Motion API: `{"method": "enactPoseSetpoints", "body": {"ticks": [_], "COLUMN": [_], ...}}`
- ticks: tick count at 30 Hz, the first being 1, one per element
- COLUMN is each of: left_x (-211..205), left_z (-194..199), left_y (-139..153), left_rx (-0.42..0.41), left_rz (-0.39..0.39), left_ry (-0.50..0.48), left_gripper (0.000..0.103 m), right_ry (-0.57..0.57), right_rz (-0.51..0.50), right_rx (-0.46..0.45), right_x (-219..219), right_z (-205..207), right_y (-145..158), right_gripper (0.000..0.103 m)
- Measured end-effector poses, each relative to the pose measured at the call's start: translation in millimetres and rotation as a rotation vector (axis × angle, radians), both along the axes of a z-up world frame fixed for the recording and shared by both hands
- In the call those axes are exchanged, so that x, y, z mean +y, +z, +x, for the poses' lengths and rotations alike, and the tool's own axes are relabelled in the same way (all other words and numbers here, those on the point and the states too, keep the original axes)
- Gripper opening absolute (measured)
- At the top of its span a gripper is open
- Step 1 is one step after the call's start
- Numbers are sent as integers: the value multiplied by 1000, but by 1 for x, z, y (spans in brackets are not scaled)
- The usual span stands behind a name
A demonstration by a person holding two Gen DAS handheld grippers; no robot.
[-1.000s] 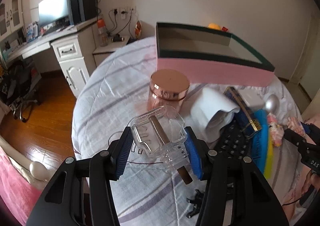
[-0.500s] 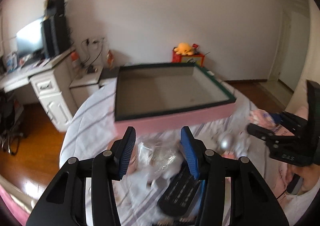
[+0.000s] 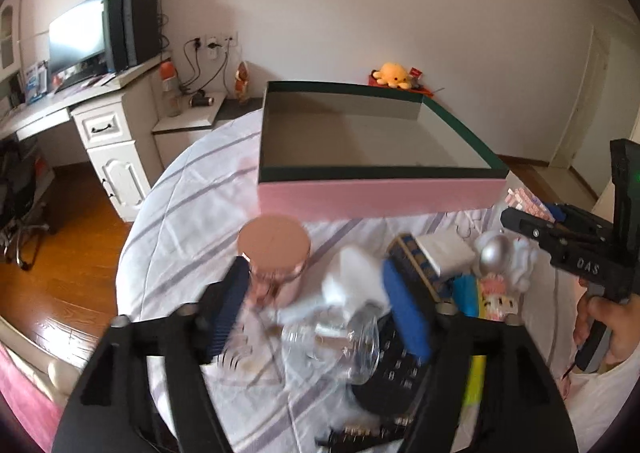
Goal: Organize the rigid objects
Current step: 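Grasp the clear plastic bottle with the left tool while the right tool lifts the donut, then carry the bottle and donut into the pink box and open both tools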
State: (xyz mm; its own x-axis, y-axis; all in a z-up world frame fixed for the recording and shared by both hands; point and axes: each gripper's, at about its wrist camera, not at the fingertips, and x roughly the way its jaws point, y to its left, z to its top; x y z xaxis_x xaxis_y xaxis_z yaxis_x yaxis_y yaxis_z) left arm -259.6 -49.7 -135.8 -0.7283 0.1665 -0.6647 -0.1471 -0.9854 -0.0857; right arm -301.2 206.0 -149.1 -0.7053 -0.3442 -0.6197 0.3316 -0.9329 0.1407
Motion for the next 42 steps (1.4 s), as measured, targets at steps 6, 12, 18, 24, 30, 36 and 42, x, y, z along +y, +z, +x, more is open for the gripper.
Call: {"method": "enactPoseSetpoints", "body": {"ticks": [6,12,18,24,30,36,42], "left_x": [6,18,16,20,44,63,67], "left_z": [11,3,12,6,-32,-95,-168], "left_y": [-23,-42,-23,15,46,53,29], "left_rx": [-62,-107,-66,20,72,51,-75], "left_rz": [-26,-64,-30,-5,-11,-18,-33], "left_ry": [-7,-14,-39,-64,-111,-135,-109], "left_gripper": [77,60,60,60,60,60,60], "right_ry": [8,18,25,28,24,14,30], "right_rz": [2,17,29,48,79,125,143], "right_rx": [0,2,12,43,73,80,6], "right_x": [-1,-9,-11,-16,-25,-32,-44], "right_z": [7,12,14,9,-8,-46,-104], "right_y": [1,5,9,22,38,52,44], "right_gripper": [63,63,63,63,63,63,63]}}
